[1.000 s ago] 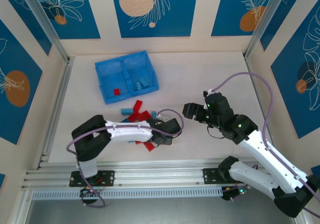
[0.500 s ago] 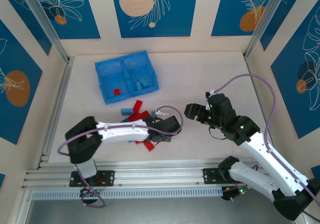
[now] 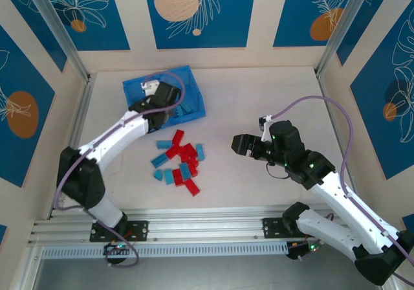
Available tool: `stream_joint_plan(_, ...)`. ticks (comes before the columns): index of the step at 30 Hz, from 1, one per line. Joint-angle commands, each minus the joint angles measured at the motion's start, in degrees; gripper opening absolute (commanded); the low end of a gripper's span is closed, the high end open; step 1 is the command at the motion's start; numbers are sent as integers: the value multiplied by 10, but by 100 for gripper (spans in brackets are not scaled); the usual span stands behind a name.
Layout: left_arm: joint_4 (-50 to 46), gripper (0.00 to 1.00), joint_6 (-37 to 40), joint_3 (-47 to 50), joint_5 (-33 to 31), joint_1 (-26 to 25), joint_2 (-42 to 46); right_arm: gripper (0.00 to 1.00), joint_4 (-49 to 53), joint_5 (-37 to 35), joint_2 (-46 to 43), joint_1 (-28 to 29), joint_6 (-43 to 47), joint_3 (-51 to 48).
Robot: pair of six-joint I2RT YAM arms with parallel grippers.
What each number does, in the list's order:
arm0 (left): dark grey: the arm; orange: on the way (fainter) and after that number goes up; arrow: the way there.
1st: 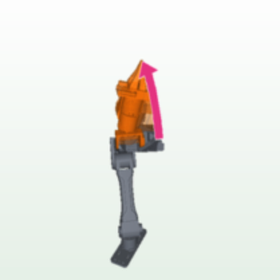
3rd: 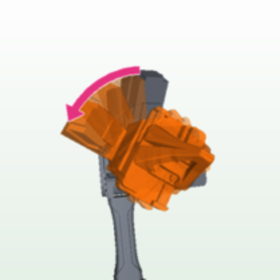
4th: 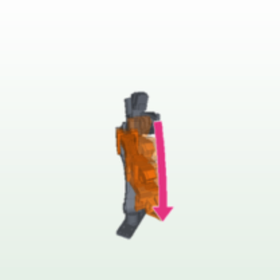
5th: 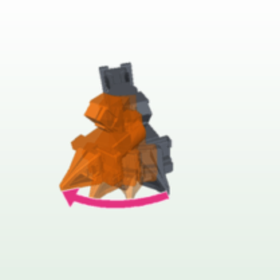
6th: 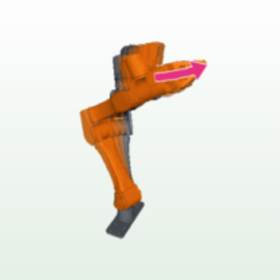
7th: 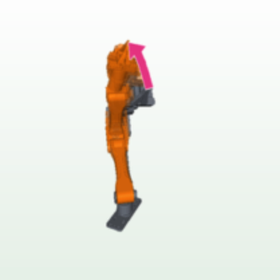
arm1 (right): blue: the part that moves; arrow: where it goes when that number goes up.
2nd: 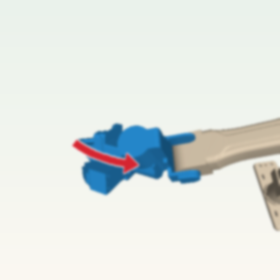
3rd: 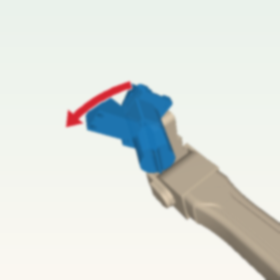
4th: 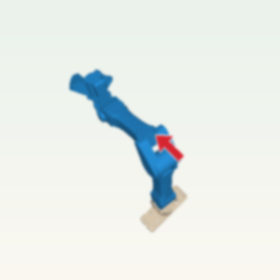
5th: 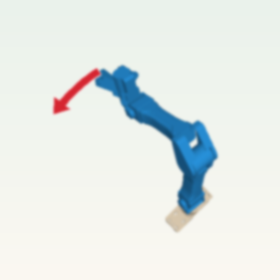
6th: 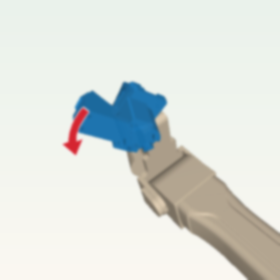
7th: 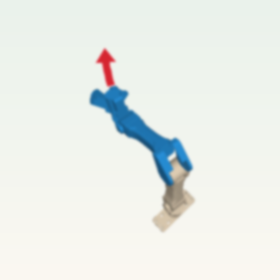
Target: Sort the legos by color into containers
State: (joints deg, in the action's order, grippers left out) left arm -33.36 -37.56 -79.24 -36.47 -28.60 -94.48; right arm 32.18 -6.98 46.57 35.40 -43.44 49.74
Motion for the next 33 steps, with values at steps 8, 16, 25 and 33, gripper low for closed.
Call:
stream_joint_plan(8, -1, 24, 8, -131, 156, 129, -213, 82, 9, 22, -12, 16, 0, 0)
stream_joint_plan(16, 33, 48, 6, -118, 205, 150, -215, 82, 11, -1, -12, 38, -2, -1)
stream_joint_plan(25, 60, 50, -12, -15, 261, 145, -19, 82, -21, -9, 49, 51, 5, 9)
stream_joint_plan(33, 21, 46, 102, 120, 309, 3, 275, 82, -38, -37, 235, 78, 47, 59)
